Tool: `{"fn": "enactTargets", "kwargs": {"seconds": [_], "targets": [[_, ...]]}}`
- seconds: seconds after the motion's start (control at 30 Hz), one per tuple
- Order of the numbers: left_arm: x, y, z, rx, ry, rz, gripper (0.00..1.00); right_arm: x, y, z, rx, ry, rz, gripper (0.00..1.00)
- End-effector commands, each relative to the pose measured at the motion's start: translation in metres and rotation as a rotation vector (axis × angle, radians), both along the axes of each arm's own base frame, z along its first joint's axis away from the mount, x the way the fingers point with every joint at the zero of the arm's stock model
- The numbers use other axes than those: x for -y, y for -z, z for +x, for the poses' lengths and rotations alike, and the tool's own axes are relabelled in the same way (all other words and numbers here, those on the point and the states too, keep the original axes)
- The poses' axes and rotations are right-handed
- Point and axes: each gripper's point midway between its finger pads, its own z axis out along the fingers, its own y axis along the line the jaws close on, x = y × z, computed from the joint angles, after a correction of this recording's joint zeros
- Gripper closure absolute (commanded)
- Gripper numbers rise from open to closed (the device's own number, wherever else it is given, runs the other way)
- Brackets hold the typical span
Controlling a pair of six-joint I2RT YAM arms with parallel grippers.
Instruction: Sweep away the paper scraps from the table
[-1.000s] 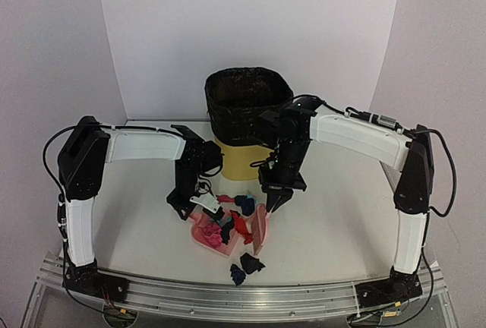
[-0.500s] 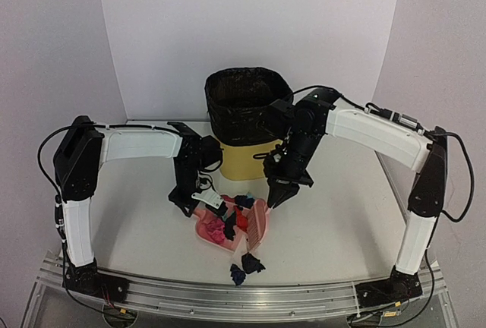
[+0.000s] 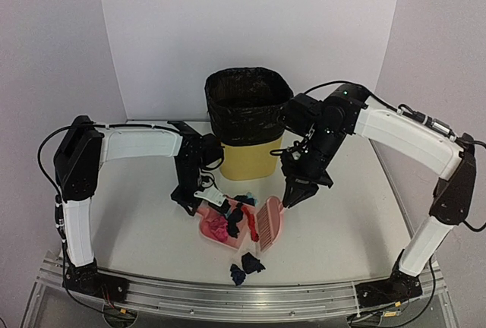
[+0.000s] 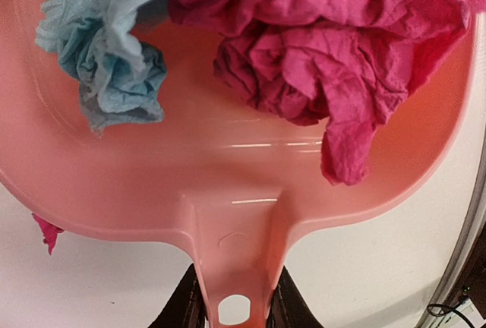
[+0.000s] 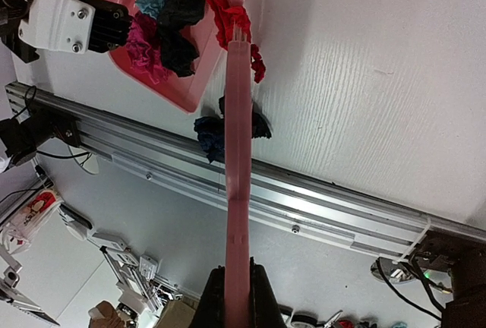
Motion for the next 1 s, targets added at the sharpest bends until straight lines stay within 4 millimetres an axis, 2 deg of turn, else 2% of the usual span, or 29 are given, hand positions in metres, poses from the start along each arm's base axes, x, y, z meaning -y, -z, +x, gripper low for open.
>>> {"fn": "enactTargets", "kwargs": {"seconds": [0.0, 0.3, 0.63, 0.73, 0.97], "targets": [[0.018, -0.017, 0.007, 0.009, -0.016, -0.081, 1.00, 0.016, -0.014, 0.006, 0.078, 0.022, -0.038, 1.00], [0.028, -0.043, 0.014, 0.060, -0.063, -0.149, 1.00, 0.062, -0.027, 0.031, 0.321, 0.116, -0.157, 1.00], [0.059, -0.096, 0.025, 0.079, -0.156, -0.289, 1.00, 0.099, -0.021, 0.038, 0.434, 0.139, -0.279, 1.00], [0.068, -0.112, 0.021, 0.056, -0.173, -0.326, 1.00, 0.113, -0.020, 0.041, 0.471, 0.161, -0.318, 1.00], [0.088, -0.138, -0.008, 0.054, -0.147, -0.368, 1.00, 0.132, -0.009, 0.043, 0.500, 0.149, -0.395, 1.00]]}}
